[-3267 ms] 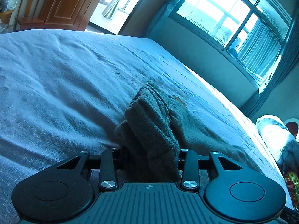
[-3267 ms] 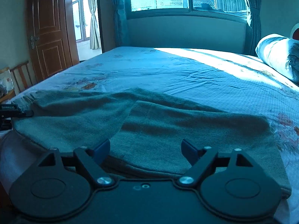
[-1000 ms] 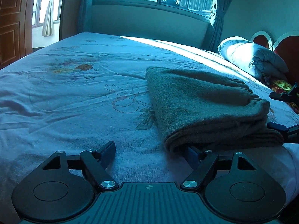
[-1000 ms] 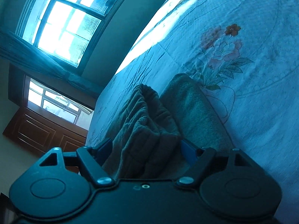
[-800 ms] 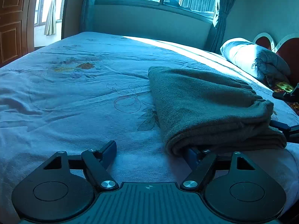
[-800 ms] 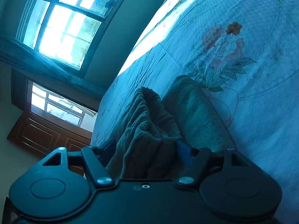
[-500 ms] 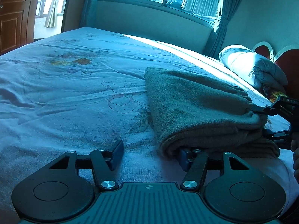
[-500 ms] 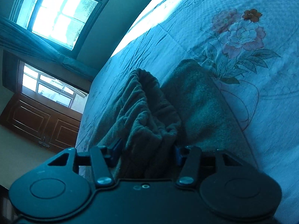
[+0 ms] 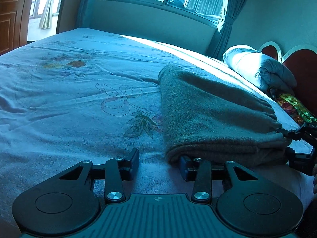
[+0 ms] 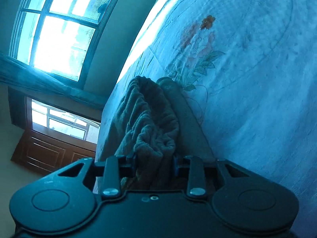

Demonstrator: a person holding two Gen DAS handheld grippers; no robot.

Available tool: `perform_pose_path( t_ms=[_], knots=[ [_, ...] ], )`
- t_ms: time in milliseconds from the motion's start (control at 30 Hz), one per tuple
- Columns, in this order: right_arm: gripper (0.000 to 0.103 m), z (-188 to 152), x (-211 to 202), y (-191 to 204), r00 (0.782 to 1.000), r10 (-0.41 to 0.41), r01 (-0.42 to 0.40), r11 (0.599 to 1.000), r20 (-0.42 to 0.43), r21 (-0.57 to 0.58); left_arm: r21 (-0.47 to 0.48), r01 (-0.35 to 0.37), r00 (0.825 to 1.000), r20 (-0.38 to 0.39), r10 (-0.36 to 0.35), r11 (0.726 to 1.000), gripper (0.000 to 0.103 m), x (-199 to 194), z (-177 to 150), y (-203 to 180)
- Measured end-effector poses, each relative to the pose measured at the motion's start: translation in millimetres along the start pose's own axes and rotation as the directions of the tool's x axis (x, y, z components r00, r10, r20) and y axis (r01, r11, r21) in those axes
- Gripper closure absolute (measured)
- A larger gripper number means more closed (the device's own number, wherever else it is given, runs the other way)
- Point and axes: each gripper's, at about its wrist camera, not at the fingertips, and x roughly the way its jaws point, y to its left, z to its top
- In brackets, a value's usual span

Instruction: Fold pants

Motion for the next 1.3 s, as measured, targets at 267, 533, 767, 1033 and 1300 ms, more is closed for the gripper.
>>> perform_pose_path(
  t_ms=[267, 533, 767, 1033, 1300],
  knots=[
    [0.079, -2, -9, 26, 0.996, -0.067, 0.075, 0.983, 0.055, -0.168, 0.025, 0.000, 1.000, 0.000, 0.000, 1.000, 0.060, -18, -2, 3],
    [0.068, 4, -26, 23, 0.981, -0.118, 0.145, 0.973, 0.155, -0.177, -0.021, -0.066, 0.997, 0.038, 0.067, 0.998, 0.060, -36, 8, 20],
    [0.068, 30, -24, 64, 0.985, 0.039, 0.012, 0.955, 0.168, -0.298, 0.021, -0.006, 0.991, 0.132, 0.003, 1.000, 0.059, -15, 64, -5],
    [0.080, 31, 65, 76, 0.965, -0.261, 0.229, 0.837, 0.006, -0.497, 0.145, -0.033, 0.997, -0.059, 0.042, 0.989, 0.043, 68, 85, -33],
    [0.049, 44, 7, 82, 0.990, -0.112, 0.141, 0.865, 0.089, -0.481, -0.048, 0.063, 0.998, -0.017, -0.064, 0.997, 0.032, 51, 77, 16]
  ],
)
